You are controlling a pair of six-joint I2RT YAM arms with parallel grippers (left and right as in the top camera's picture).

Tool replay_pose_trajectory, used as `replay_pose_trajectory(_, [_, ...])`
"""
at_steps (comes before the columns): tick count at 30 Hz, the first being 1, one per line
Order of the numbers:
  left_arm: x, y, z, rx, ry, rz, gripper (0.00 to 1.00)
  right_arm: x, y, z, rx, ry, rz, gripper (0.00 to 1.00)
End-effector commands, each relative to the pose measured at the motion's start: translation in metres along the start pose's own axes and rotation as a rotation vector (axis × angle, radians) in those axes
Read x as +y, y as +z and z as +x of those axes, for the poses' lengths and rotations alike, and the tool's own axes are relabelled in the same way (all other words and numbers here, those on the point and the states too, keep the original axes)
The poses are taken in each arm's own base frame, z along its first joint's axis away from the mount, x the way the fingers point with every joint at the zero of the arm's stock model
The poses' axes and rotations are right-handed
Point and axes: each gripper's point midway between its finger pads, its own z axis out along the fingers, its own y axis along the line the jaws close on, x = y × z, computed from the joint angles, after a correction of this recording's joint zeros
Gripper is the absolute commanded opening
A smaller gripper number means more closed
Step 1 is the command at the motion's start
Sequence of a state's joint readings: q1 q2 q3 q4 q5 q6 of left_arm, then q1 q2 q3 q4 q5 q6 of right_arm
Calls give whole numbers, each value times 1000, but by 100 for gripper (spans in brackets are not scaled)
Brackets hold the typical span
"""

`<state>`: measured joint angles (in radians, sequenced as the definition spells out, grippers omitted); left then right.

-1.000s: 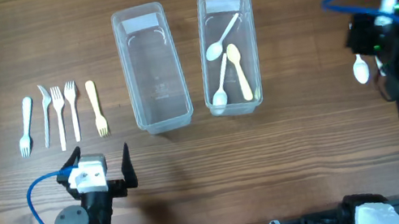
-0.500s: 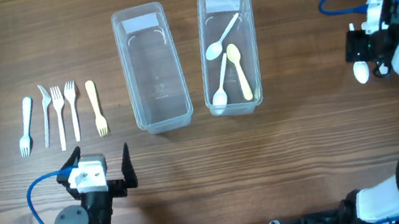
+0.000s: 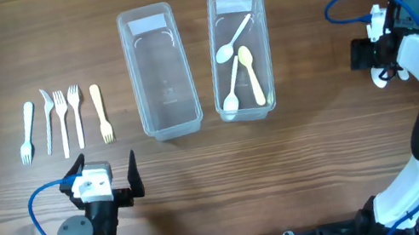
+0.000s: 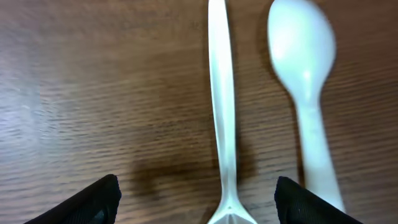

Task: Pack container
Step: 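Lower the white spoon into the right container and open gripper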

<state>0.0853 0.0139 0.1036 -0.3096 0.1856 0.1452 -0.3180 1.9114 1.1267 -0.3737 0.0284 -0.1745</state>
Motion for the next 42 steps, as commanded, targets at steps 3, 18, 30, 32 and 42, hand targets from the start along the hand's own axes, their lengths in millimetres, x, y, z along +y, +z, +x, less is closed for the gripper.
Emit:
replay_pose_trajectory(3, [-4,0,1,-5,18,24,100,-2,21,12,39,42,-28,81])
replay_pose_trajectory(18, [-4,0,1,-5,18,23,100,19,26,25,84,127,-180,4])
replay_pose_trajectory(30, [-4,0,1,-5,18,23,100,57,-129,-71,-282,188,-479,4])
replay_pose_trajectory(32, [-4,0,1,-5,18,24,100,77,-172,-80,-361,142,-564,4])
replay_pose_trajectory(42, [-4,0,1,-5,18,23,100,221,-244,-62,-378,-61,-769,4])
